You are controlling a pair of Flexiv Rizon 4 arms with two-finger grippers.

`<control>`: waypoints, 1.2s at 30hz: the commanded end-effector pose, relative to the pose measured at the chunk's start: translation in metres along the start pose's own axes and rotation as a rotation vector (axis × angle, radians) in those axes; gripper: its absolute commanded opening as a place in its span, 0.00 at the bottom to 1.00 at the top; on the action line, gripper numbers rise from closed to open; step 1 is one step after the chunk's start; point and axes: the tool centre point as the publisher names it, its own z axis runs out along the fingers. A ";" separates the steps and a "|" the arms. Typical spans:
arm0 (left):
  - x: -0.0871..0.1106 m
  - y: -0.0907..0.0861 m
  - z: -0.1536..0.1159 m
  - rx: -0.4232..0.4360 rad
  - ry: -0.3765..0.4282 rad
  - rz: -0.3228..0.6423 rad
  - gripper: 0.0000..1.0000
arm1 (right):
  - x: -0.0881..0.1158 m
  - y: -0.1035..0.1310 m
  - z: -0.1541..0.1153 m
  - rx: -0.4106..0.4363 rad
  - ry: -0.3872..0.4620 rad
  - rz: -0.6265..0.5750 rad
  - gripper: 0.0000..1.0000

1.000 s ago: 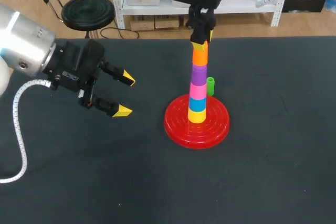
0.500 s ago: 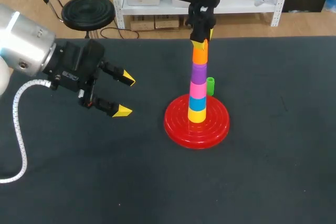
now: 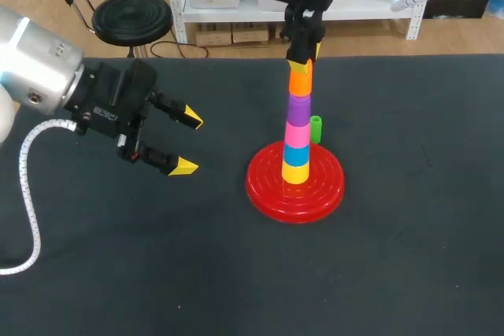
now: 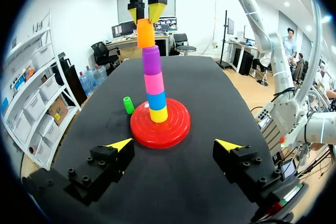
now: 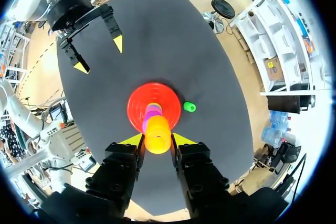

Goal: Pick up and stack the cylinders on the red base in this order: pink,purple,orange,green

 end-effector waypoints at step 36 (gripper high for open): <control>0.001 0.000 0.001 -0.002 -0.002 0.002 1.00 | -0.002 0.000 0.020 -0.056 0.034 -0.008 0.00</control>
